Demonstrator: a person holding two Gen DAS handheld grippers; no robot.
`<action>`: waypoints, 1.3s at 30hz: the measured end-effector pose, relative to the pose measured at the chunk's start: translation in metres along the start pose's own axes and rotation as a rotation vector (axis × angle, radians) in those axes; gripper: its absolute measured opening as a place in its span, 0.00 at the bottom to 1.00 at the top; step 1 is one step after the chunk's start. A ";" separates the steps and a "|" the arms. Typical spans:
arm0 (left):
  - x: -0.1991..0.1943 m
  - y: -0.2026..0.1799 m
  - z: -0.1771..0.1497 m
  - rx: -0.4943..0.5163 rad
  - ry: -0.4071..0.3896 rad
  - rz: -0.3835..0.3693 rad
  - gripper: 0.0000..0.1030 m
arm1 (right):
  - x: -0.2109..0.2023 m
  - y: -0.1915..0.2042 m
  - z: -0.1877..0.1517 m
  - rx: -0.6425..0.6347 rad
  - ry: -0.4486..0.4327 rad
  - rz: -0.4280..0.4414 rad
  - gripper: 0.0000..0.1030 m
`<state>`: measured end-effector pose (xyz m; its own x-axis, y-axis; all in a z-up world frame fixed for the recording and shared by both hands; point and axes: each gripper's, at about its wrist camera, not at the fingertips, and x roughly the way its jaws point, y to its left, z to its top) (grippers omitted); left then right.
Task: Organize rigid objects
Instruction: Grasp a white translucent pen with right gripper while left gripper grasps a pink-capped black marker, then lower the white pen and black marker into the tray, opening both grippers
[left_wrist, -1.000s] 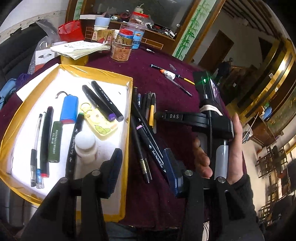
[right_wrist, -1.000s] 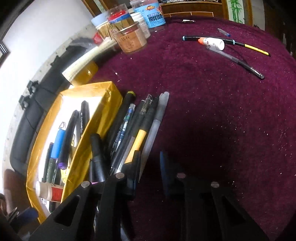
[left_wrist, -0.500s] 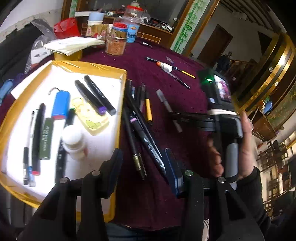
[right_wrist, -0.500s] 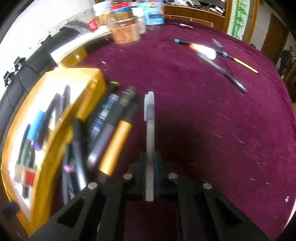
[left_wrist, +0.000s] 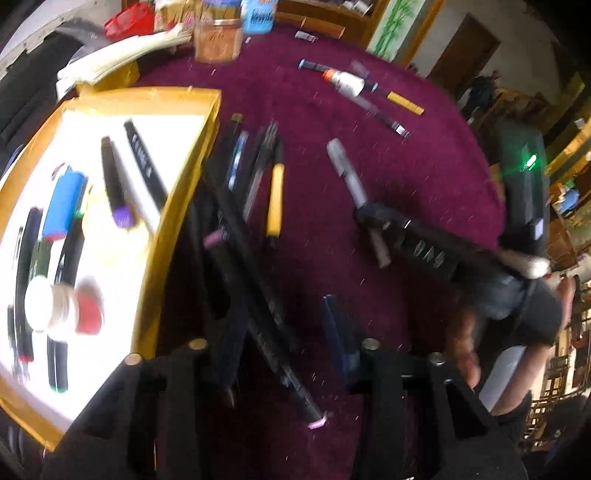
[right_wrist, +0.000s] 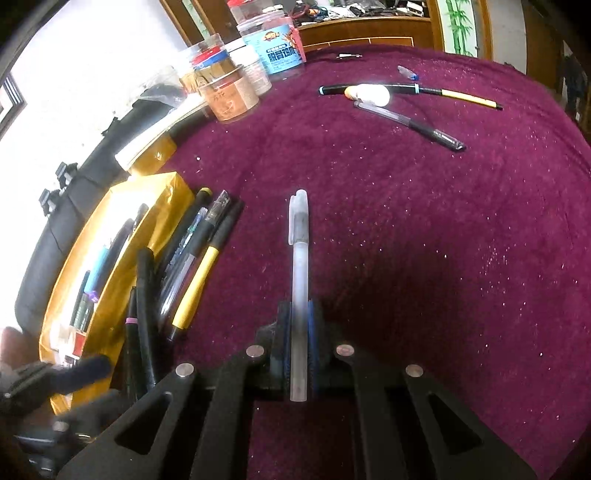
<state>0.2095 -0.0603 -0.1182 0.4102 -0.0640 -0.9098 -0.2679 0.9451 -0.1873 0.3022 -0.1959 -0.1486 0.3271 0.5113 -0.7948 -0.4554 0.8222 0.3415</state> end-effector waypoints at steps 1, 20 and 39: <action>-0.001 0.002 -0.004 -0.013 0.005 0.014 0.34 | 0.001 -0.001 0.001 0.006 0.002 0.005 0.05; 0.000 0.009 -0.039 -0.028 -0.011 0.046 0.13 | 0.000 -0.005 0.001 0.026 0.005 0.019 0.05; -0.077 0.069 -0.048 -0.130 -0.147 -0.346 0.12 | -0.011 0.000 -0.004 -0.005 -0.123 -0.006 0.06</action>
<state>0.1176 -0.0059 -0.0785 0.6137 -0.3158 -0.7237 -0.1963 0.8267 -0.5272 0.2954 -0.2021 -0.1418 0.4291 0.5332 -0.7291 -0.4569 0.8244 0.3341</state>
